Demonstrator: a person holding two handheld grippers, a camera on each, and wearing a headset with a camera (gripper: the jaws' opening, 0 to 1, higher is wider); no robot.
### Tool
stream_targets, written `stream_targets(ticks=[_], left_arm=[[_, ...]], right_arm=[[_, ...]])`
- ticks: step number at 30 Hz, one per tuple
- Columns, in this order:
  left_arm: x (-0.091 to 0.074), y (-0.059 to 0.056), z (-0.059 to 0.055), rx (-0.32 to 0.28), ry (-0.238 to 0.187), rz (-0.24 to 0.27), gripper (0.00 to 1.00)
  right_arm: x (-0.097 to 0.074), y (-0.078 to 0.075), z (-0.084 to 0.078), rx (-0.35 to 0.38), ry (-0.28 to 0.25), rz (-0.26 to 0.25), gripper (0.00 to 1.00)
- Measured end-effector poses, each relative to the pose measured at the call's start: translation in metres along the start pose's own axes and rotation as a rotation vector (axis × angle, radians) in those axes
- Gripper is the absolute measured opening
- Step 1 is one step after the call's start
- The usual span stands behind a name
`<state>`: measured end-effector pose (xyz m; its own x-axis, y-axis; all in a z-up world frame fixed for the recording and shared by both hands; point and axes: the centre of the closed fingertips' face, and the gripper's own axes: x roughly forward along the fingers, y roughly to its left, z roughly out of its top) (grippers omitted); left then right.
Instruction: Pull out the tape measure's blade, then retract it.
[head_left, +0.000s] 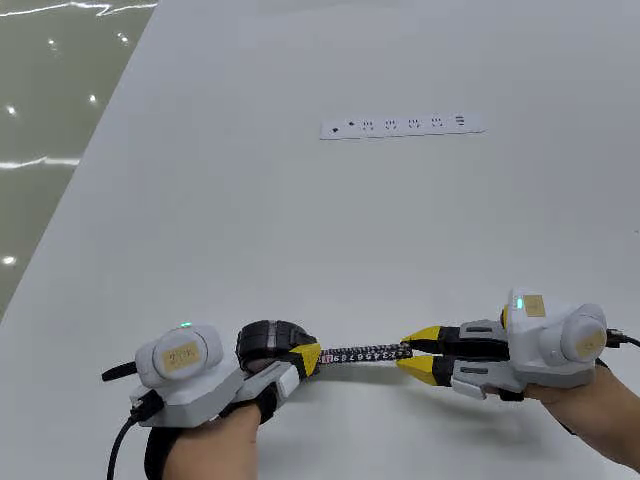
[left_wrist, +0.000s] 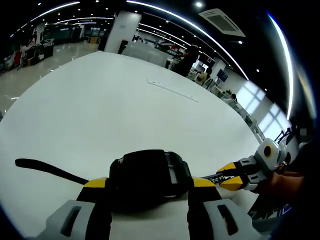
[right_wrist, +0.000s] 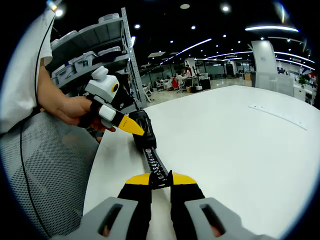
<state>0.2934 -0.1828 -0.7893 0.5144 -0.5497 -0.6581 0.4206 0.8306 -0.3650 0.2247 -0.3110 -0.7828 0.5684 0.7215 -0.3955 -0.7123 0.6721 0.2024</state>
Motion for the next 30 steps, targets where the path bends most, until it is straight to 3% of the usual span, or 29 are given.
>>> stream_targets(ticks=[16,20,27,30], left_arm=[[0.0004,-0.0009,-0.0003,0.008,-0.004,-0.001,0.60],[0.0015,0.0015,-0.0019,-0.044,-0.006,0.005,0.62],[0.0015,0.0011,-0.0024,-0.025,-0.007,0.011,0.61],[0.0020,-0.0006,-0.0035,0.025,0.002,0.020,0.61]], right_arm=[[0.0000,0.0025,-0.0001,-0.048,0.019,-0.004,0.11],[-0.0009,0.0039,0.0025,-0.051,0.009,-0.007,0.11],[-0.0009,0.0042,0.0017,-0.052,0.012,-0.011,0.11],[-0.0010,0.0068,0.0009,-0.057,0.017,-0.008,0.11]])
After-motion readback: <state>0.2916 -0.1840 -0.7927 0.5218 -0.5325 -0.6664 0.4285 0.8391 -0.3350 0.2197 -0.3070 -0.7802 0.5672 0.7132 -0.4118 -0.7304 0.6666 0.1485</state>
